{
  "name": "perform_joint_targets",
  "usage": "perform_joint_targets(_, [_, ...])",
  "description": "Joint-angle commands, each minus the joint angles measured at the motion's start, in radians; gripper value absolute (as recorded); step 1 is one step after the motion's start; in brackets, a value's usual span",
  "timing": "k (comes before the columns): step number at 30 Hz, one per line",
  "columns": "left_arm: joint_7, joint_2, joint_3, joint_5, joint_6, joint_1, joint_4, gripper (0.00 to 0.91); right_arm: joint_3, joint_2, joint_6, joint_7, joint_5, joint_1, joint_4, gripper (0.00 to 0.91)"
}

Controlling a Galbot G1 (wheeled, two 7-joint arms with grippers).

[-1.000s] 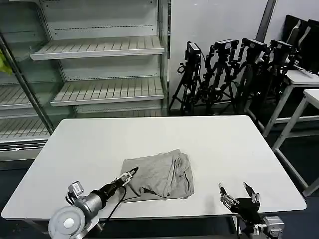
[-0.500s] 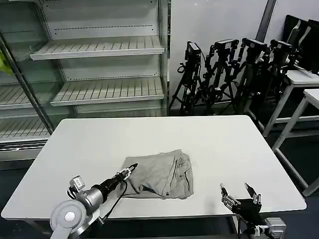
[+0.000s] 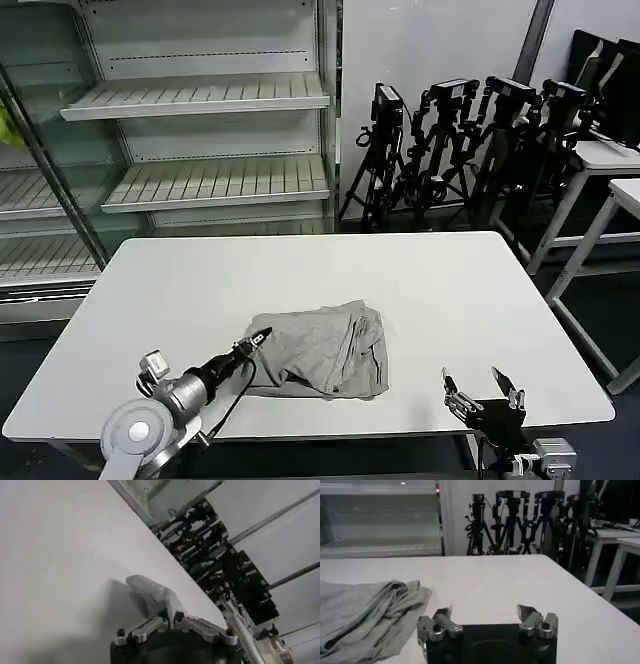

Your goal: Fold and organize the clothes.

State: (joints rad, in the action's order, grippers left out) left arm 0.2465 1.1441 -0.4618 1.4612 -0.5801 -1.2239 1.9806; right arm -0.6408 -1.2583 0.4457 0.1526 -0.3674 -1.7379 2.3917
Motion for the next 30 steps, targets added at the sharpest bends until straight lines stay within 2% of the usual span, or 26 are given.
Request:
perform_joint_targets(1, [0.005,-0.015,-0.044,0.009,0.000,-0.010,0.016,0.040,0.000,0.001,0.000,0.001,0.000,0.003,0.001,0.907])
perform_joint_targets(3, [0.007,-0.036,-0.078,0.002,0.000,-0.034,0.032,0.040,0.002,0.004,0.000,0.001,-0.003,0.012,-0.002,0.907])
perform_joint_targets(9, [-0.002,-0.186,-0.327,0.007,-0.002,-0.106,0.036,0.040,0.016,0.021,0.005,0.001,-0.030,0.061,-0.026,0.907])
perform_joint_targets(15, [-0.022,-0.377,-0.628,0.083,-0.004,-0.150,-0.013,0.040,0.038,0.049,0.010,0.001,-0.073,0.127,-0.061,0.907])
perform_joint_targets(16, [-0.030,-0.427,-0.690,0.106,-0.005,-0.156,-0.029,0.040,0.048,0.053,0.010,0.000,-0.081,0.147,-0.071,0.907])
perform_joint_targets(18, [-0.027,-0.481,-0.759,0.135,-0.005,-0.169,-0.040,0.040,0.065,0.055,0.010,0.001,-0.081,0.175,-0.093,0.907])
perform_joint_targets(20, [-0.015,-0.497,-0.779,0.152,-0.005,-0.178,-0.023,0.040,0.079,0.055,0.009,0.000,-0.080,0.194,-0.101,0.907])
perform_joint_targets(23, [0.052,-0.485,-0.723,0.226,-0.002,-0.150,0.078,0.040,0.095,0.055,0.009,-0.003,-0.078,0.212,-0.106,0.907])
perform_joint_targets(26, [0.140,-0.410,-0.586,0.301,0.001,-0.081,0.216,0.040,0.097,0.055,0.005,-0.004,-0.072,0.207,-0.105,0.907])
perform_joint_targets(29, [0.143,-0.307,-0.301,0.209,0.002,0.001,0.263,0.040,0.088,0.055,0.000,-0.005,-0.050,0.186,-0.099,0.907])
perform_joint_targets(30, [0.145,-0.262,-0.159,0.152,0.003,0.031,0.252,0.040,0.082,0.055,-0.005,-0.006,-0.041,0.168,-0.093,0.907])
